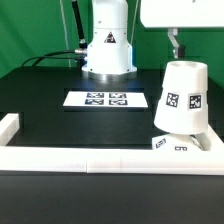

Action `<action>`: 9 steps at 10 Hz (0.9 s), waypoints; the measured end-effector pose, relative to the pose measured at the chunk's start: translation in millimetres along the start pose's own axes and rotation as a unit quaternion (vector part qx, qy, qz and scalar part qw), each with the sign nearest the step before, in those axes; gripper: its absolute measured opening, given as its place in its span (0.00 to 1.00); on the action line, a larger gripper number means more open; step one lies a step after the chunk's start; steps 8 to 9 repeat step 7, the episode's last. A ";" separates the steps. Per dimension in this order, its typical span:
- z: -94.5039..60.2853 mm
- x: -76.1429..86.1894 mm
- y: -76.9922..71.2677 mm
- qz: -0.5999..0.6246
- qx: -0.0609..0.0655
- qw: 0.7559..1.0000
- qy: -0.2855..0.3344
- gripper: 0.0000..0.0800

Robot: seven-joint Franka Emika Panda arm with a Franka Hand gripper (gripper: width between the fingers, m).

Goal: Assemble lamp

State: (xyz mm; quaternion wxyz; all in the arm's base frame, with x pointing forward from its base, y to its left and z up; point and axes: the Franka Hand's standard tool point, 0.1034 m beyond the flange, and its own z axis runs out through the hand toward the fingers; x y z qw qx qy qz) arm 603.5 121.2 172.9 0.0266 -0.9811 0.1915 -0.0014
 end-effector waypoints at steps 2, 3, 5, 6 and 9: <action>-9.0 -12.7 1.6 0.030 0.000 1.000 -0.009 0.87; -9.9 -16.5 -0.1 0.045 -0.003 0.999 -0.013 0.87; -8.4 -15.8 0.9 0.041 -0.003 0.999 -0.013 0.87; -8.2 -15.9 0.8 0.041 -0.003 0.999 -0.013 0.87; -8.1 -16.0 0.8 0.041 -0.003 0.999 -0.013 0.87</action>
Offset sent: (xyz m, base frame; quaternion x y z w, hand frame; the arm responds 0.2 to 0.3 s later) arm 0.0000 0.0000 0.0000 0.0000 0.0000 0.0000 1.0000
